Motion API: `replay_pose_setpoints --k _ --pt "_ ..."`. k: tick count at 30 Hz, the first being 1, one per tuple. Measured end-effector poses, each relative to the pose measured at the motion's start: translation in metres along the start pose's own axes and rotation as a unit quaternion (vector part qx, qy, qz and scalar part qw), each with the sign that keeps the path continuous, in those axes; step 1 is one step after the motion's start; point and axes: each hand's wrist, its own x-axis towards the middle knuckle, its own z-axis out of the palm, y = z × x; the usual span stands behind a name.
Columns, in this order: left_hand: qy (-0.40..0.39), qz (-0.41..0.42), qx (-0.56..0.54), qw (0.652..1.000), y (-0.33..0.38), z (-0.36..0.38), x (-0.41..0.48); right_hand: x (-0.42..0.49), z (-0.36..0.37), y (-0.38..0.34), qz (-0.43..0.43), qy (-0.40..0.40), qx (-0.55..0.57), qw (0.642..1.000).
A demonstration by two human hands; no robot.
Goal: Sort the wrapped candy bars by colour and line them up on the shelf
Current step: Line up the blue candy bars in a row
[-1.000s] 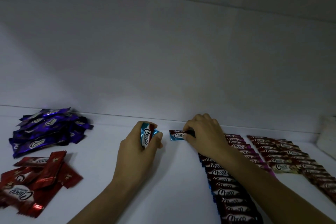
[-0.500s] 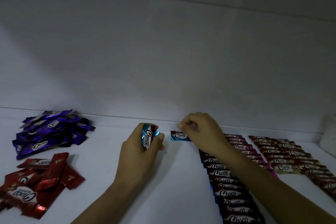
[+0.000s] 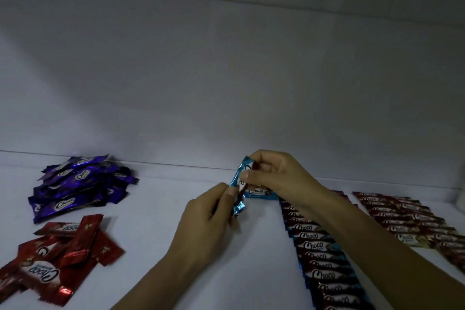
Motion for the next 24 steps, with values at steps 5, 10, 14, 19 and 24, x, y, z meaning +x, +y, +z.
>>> replay_pose_setpoints --k 5,10,14,19,24 --pt "0.025 -0.001 -0.031 0.999 -0.001 -0.001 0.003 -0.002 0.000 0.005 0.060 -0.041 0.050 0.996" --pt "0.048 -0.033 -0.037 0.998 -0.002 0.000 0.002 0.009 -0.016 0.010 0.022 0.113 -0.040 0.993" --pt "0.089 -0.056 -0.020 0.994 -0.004 -0.003 0.004 0.007 -0.033 0.029 -0.026 0.103 -0.295 0.950" --pt "0.082 -0.052 -0.007 0.995 0.000 -0.001 0.002 0.006 -0.032 0.041 0.004 0.069 -0.329 0.942" --pt "0.079 -0.072 -0.002 0.994 -0.001 0.000 0.003 0.003 -0.026 0.049 -0.014 0.052 -0.373 0.926"
